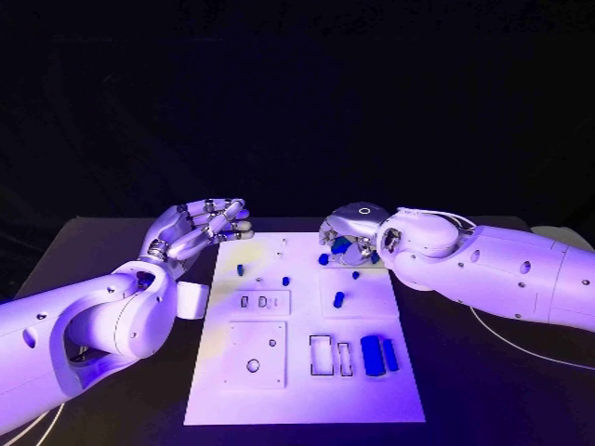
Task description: Assemble the parts on the task board
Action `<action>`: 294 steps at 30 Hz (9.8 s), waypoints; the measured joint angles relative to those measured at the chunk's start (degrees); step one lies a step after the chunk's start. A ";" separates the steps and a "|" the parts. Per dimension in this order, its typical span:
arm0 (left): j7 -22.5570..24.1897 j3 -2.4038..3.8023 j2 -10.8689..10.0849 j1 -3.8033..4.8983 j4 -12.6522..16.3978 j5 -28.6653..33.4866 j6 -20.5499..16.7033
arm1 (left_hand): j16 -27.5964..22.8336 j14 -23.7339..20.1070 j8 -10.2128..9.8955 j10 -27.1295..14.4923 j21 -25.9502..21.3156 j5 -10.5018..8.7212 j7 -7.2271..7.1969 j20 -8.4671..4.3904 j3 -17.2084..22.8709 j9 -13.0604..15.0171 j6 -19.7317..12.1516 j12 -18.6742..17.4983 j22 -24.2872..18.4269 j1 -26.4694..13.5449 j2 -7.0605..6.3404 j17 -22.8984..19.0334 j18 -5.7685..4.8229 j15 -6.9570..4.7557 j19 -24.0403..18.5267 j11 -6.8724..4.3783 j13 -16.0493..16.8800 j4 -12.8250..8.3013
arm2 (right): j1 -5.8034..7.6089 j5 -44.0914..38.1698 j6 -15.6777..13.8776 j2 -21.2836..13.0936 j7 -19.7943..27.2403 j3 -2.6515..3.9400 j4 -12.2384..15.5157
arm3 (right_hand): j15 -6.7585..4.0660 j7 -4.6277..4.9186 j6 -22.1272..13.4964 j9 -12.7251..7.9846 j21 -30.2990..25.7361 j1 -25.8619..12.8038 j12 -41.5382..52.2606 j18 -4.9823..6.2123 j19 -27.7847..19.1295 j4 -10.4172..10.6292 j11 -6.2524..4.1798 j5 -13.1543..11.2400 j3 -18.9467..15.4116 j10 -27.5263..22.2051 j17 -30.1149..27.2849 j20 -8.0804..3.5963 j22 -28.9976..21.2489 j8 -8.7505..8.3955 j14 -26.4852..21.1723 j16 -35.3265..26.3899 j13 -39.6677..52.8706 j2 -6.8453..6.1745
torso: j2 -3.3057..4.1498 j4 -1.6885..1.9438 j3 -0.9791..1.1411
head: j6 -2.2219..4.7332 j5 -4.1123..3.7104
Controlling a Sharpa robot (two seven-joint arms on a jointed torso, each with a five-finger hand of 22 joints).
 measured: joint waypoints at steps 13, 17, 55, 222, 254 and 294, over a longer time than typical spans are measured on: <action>-0.06 0.02 0.03 0.02 -0.06 0.02 0.17 | 0.00 0.00 0.00 0.00 0.00 0.00 0.00 0.00 0.00 -0.01 0.00 0.00 -0.06 0.00 0.00 0.03 -0.02 0.00 0.00 0.00 -0.01 0.00 | -0.49 -0.42 1.45 1.38 -0.02 -0.07 -1.47 | 0.21 -0.11 0.16 0.48 1.86 0.30 0.48 -0.41 0.77 0.57 -0.13 0.25 0.57 0.13 2.53 0.05 2.69 0.00 -0.21 2.45 0.31 0.30 | 0.33 0.24 -0.03 | 0.02 -0.12; -0.09 0.02 0.03 0.02 -0.07 0.02 0.23 | 0.00 0.00 0.00 0.00 0.00 0.00 0.00 0.00 0.00 -0.01 0.00 -0.18 -0.05 0.00 0.00 0.05 -0.02 0.00 0.00 0.00 -0.01 0.00 | -0.64 -0.43 1.53 1.59 0.02 -0.08 -1.73 | 0.20 -0.22 1.06 0.84 2.71 0.60 0.53 -0.73 1.23 0.53 -0.22 0.59 1.21 0.82 3.22 -0.01 3.79 0.35 -0.21 3.33 0.41 0.60 | 0.41 0.25 -0.03 | -0.03 -0.04; -0.55 0.02 0.05 0.04 -0.40 0.06 0.26 | -0.55 -0.21 -0.22 -0.22 -0.01 0.00 0.00 0.00 0.00 -0.21 0.00 -1.05 -0.32 0.00 0.00 0.20 -0.04 0.21 0.41 0.20 -0.07 0.00 | -1.12 -0.34 -2.87 1.64 -0.29 -0.09 -0.86 | -0.23 -1.58 3.84 3.99 6.04 2.02 1.19 -1.59 3.77 0.52 -1.69 0.22 4.84 5.50 5.35 -0.71 4.68 3.01 -0.20 5.70 1.21 3.58 | 0.79 0.34 -0.07 | -0.24 0.44; -1.42 0.00 0.72 1.28 -1.41 0.36 0.70 | -1.43 -0.83 -0.44 -0.42 -0.01 0.00 0.00 0.01 0.32 -0.34 0.00 -2.00 -0.68 0.46 0.01 0.51 -0.05 0.41 0.82 0.40 -0.07 -0.32 | -0.81 24.32 -3.41 -0.48 -8.63 0.69 -4.07 | -0.73 -0.34 -9.24 9.98 9.14 1.37 76.95 -2.50 4.27 5.84 -1.58 3.48 -9.92 17.89 15.60 -0.81 4.68 7.02 -0.11 15.58 68.13 1.19 | 1.61 -0.85 0.08 | -0.85 2.36; -1.61 0.00 0.79 1.28 -1.84 0.37 0.79 | -1.41 -0.83 -0.44 -0.42 -0.01 0.00 0.00 0.01 0.32 -0.33 -0.01 -2.00 -0.67 0.69 0.25 0.57 -0.05 0.41 0.82 0.40 -0.07 -0.32 | -1.46 14.02 -8.04 -0.22 -8.03 0.42 -1.75 | -1.16 0.07 -4.57 8.99 11.88 3.07 80.14 -4.00 4.26 4.23 -2.87 4.06 -2.03 20.07 15.60 -0.81 4.68 7.93 -0.10 16.02 68.11 1.74 | 1.59 -0.87 0.08 | -0.63 2.53; -1.64 0.00 1.56 1.29 -2.28 0.37 0.97 | -1.65 -1.04 -0.44 -0.42 -0.23 0.00 0.00 0.01 0.56 -0.37 -0.01 -2.35 -0.75 0.69 0.25 0.61 -0.06 0.62 0.81 0.39 -0.07 -0.08 | -3.09 6.49 -13.17 13.75 -6.61 0.02 -5.56 | -1.15 -0.07 -4.01 8.90 12.03 1.75 80.34 -3.87 4.27 4.57 -2.87 4.44 -1.41 20.06 15.60 -1.24 4.70 7.44 -0.11 16.00 68.15 1.37 | 1.65 -0.85 0.11 | -0.52 3.37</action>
